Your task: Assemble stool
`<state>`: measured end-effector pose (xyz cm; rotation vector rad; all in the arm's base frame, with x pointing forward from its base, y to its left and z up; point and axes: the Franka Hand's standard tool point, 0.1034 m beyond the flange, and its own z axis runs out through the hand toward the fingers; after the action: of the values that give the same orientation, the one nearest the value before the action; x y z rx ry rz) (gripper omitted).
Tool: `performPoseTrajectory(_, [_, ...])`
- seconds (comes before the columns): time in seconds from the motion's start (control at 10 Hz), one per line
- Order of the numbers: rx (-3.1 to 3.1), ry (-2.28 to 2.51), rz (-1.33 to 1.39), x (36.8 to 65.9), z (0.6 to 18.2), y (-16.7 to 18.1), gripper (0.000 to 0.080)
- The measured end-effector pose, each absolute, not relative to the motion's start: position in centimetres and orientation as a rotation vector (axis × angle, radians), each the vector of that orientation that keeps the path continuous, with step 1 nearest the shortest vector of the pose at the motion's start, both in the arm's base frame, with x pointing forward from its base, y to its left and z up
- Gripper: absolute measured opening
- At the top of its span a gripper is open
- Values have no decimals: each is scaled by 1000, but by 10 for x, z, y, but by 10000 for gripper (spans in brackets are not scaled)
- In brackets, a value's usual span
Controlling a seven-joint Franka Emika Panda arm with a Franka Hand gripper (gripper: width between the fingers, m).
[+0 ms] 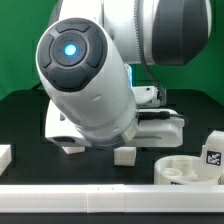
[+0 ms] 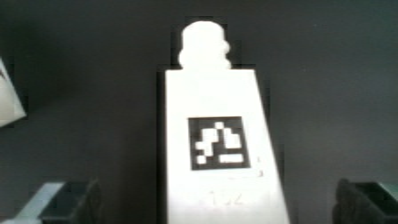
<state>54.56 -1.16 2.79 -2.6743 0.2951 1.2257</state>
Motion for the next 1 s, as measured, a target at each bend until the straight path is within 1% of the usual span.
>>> performPoseTrajectory(0.3, [-2675,298,1222,546,27,-12,649])
performPoseTrajectory(0.7, [-2708,298,1149,545,5,-5,649])
performPoseTrajectory(1.0, [-2723,303,1118,544,2,-4,649])
